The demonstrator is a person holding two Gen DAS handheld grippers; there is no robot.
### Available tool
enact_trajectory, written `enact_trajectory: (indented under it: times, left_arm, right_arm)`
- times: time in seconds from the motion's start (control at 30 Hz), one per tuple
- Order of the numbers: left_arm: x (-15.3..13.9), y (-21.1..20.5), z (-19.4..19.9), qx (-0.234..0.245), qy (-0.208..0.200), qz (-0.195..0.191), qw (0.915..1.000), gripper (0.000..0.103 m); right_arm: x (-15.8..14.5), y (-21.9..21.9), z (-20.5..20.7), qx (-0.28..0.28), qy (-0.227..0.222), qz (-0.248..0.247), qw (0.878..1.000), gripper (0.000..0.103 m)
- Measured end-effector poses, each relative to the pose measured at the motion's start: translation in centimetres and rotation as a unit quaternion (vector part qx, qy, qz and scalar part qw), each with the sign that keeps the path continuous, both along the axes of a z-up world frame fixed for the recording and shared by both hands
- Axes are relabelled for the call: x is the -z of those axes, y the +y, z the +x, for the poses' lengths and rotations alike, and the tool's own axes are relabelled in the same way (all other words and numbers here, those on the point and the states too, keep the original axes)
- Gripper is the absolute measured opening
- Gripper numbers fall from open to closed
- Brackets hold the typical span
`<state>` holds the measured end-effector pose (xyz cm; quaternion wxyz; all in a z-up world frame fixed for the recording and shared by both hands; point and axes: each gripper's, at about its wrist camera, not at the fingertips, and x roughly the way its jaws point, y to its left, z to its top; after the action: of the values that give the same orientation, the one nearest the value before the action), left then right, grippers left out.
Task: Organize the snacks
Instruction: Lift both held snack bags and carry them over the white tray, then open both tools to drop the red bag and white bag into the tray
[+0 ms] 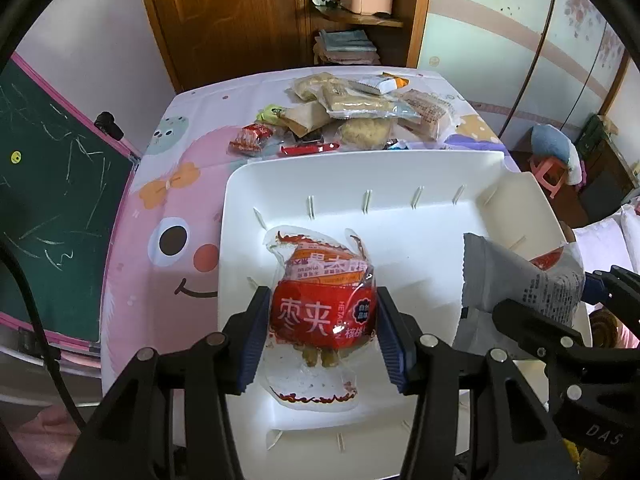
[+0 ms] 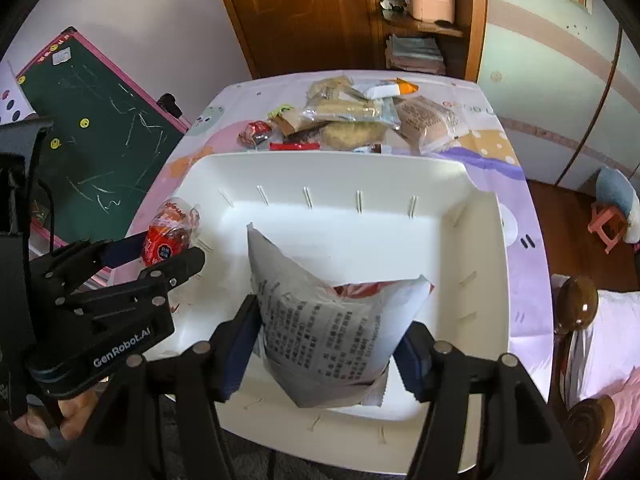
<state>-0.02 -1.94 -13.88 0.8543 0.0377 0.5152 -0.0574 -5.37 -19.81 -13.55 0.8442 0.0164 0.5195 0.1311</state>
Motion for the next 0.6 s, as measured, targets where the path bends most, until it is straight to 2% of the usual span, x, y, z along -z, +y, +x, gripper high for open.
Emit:
enact_trajectory:
  times: [0.23,0.43,0.5,0.57,0.6]
  left_arm:
    - [0.3,0.1,0.2,-0.004,0.005,0.005,1.0000,0.051]
    - [0.3,0.2,0.3,-0.008,0.002,0.009,0.9999,0.055]
    - [0.1,0.1,0.4,-0.008,-0.002,0.012,0.9999,0.064]
    - [0.1,0.1,0.4,-0.007,-0.003,0.010,0.9999,0.081]
    - [0.1,0.1,0.4,-0.008,-0.006,0.011,0.9999,0.082]
  right_arm:
    - [0.2,0.3,0.1,0.000,0.007,-0.003,1.000,0.064]
    - [1.3,0.1,0.6,0.009,0.037,0.012,0.999,0.066]
    - [1.7,0.0,0.8,0.013,0.047,0.015,0.999,0.067]
    - [1.9,-0.1,0.9,0.019,0.053,0.017,0.998,0.067]
    - [2.0,-0.2,0.9,0.020,0.055,0.019,0.998,0.067]
